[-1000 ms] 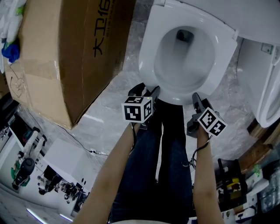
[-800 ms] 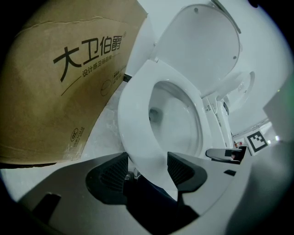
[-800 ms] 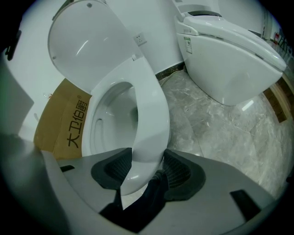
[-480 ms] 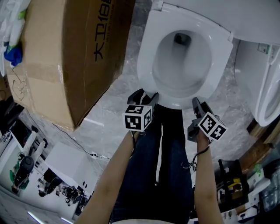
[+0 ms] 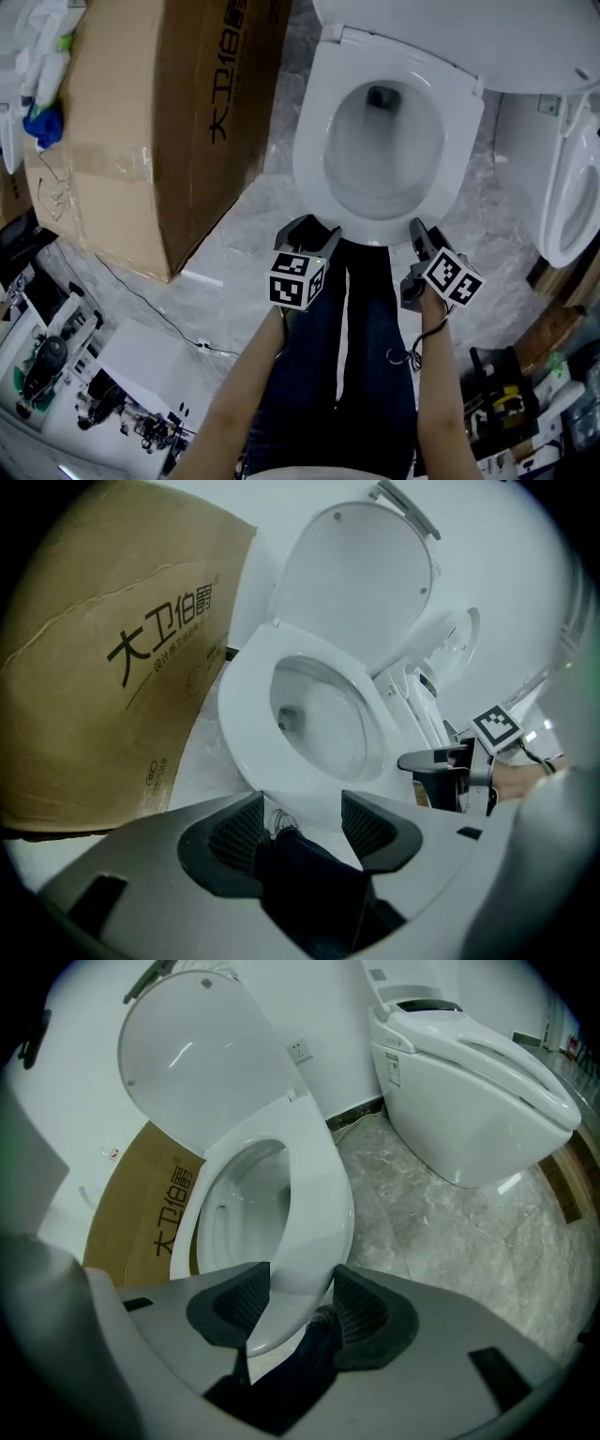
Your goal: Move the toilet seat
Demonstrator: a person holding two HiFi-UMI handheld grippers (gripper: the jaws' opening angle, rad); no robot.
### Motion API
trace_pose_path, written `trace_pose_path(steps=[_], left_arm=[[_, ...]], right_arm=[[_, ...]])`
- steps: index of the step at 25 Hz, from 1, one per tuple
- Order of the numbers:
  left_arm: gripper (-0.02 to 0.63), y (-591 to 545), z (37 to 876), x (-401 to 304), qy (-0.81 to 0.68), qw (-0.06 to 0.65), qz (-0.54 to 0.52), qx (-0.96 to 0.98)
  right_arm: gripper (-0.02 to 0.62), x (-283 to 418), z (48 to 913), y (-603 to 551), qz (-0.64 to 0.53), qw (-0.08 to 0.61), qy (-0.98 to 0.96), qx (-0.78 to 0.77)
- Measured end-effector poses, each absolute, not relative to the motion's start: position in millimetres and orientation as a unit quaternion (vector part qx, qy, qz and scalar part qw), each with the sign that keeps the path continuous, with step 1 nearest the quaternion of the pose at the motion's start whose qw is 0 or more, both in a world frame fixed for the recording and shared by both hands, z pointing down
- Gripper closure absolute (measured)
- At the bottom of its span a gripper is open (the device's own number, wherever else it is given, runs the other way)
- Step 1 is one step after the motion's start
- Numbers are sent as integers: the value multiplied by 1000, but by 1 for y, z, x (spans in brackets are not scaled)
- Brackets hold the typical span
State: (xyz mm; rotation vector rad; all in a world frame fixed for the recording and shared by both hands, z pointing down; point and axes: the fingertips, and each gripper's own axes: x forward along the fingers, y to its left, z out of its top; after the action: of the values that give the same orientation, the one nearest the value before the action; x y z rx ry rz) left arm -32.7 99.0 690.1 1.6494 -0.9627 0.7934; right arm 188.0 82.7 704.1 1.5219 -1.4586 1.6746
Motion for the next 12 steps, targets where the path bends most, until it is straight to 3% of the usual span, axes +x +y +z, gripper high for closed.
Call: trace_pose_path(steps=[12], left_arm=[[345, 133, 637, -12, -372, 498, 329, 711]], right_arm=[[374, 188, 663, 77, 601, 205, -539, 553]])
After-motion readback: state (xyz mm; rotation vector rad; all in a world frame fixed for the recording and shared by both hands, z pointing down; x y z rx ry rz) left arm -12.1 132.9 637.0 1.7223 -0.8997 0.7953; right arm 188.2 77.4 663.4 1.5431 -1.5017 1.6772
